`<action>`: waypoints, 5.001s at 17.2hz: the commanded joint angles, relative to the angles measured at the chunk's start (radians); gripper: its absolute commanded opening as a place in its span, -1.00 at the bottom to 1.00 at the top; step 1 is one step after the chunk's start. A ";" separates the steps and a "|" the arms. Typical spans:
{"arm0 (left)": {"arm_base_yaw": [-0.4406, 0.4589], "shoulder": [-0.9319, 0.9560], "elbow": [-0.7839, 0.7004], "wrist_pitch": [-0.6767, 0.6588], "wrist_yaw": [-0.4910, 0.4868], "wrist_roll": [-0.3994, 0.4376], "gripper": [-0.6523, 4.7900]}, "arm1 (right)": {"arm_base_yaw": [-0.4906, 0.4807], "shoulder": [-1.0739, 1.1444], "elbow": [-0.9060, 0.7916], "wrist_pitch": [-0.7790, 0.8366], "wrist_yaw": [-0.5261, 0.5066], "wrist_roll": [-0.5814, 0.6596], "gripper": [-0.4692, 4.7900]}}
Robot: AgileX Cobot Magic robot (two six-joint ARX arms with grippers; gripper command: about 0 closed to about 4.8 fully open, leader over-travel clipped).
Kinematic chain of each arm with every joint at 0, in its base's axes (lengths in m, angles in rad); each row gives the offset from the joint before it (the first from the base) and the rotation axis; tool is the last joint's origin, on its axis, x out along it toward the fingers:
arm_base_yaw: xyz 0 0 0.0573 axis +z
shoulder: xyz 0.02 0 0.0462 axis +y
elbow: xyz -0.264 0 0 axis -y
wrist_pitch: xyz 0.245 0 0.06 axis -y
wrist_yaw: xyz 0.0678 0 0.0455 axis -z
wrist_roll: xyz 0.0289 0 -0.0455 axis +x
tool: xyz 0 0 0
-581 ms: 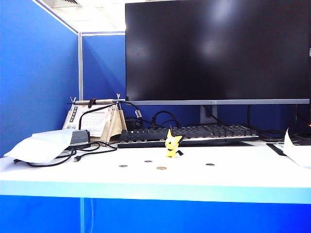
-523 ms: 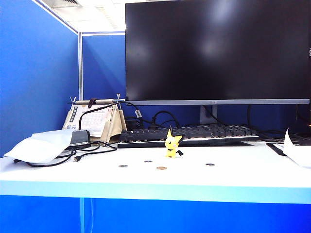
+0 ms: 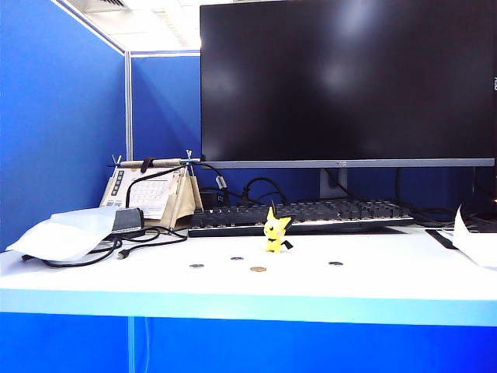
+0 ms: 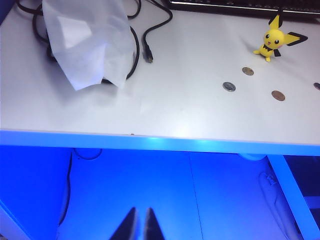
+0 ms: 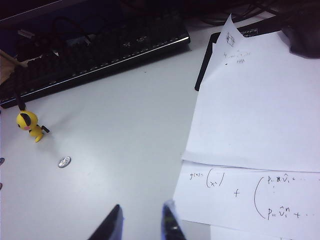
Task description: Pick up the doll and place it on the similarly colored coin.
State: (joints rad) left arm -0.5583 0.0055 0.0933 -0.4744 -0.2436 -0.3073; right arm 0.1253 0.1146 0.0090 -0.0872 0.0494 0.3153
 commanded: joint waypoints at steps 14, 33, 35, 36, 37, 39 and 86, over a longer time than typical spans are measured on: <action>0.001 0.000 -0.001 0.005 -0.003 0.001 -0.65 | 0.022 0.578 0.486 0.392 -0.458 0.100 1.00; 0.001 0.000 -0.001 0.005 -0.003 0.001 -0.65 | 0.236 1.704 1.059 0.426 -0.414 -0.037 1.00; 0.001 0.000 -0.001 0.005 -0.003 0.001 -0.65 | 0.236 1.753 1.073 0.477 -0.418 -0.037 1.00; 0.001 0.000 -0.001 0.005 -0.003 0.001 -0.65 | 0.236 1.790 1.098 0.477 -0.423 -0.037 1.00; 0.001 0.000 -0.001 0.005 -0.003 0.001 -0.65 | 0.236 1.816 1.115 0.478 -0.427 -0.037 1.00; 0.001 0.000 -0.001 0.005 -0.003 0.001 -0.65 | 0.236 1.857 1.147 0.477 -0.454 -0.036 1.00; 0.001 0.000 -0.001 0.005 -0.003 0.001 -0.65 | 0.249 1.962 1.167 0.505 -0.438 -0.110 -0.43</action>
State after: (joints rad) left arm -0.5583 0.0055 0.0937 -0.4744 -0.2447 -0.3073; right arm 0.3733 2.0808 1.1728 0.3927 -0.3820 0.2047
